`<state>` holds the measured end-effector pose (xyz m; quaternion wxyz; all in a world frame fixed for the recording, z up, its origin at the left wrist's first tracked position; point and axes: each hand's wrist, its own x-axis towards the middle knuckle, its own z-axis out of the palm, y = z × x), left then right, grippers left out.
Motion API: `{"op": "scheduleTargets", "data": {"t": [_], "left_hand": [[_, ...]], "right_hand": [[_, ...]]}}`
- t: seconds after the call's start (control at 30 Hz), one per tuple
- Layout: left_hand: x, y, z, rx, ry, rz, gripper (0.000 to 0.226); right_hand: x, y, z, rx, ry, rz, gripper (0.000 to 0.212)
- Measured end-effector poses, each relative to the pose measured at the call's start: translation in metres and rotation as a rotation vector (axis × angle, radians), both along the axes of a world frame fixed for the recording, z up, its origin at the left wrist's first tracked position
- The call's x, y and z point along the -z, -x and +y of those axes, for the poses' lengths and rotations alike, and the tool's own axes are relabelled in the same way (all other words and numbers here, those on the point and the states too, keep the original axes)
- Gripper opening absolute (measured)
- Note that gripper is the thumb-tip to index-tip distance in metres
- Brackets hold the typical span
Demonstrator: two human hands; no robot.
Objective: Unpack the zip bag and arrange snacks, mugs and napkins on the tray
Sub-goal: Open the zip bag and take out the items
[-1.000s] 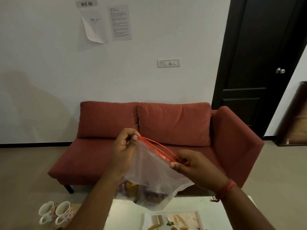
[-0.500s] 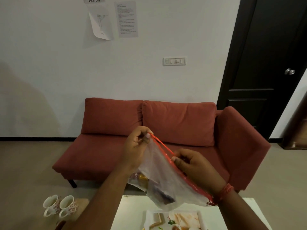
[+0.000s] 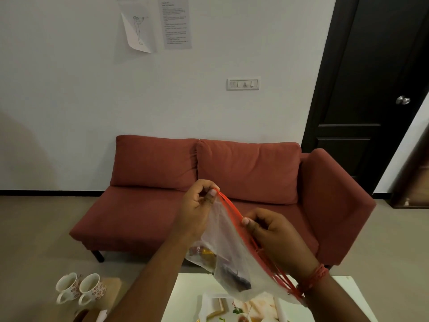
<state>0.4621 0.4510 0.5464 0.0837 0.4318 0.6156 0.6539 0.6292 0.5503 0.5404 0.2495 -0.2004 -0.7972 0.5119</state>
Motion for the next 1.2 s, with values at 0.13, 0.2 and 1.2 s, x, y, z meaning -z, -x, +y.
{"op": "scheduleTargets", "data": {"t": [0.13,0.2,1.2], "left_hand": [[0.003,0.001,0.004,-0.026,0.003,-0.024,0.008],[0.006,0.002,0.006,-0.026,-0.005,-0.055,0.007],[0.043,-0.058,0.007,-0.02,0.369,-0.343,0.061]], "right_hand": [[-0.001,-0.001,0.002,-0.035,0.103,0.03,0.027],[-0.001,0.0,0.002,-0.069,0.206,0.081,0.028],[0.039,0.032,0.012,0.05,0.157,0.071,0.037]]}}
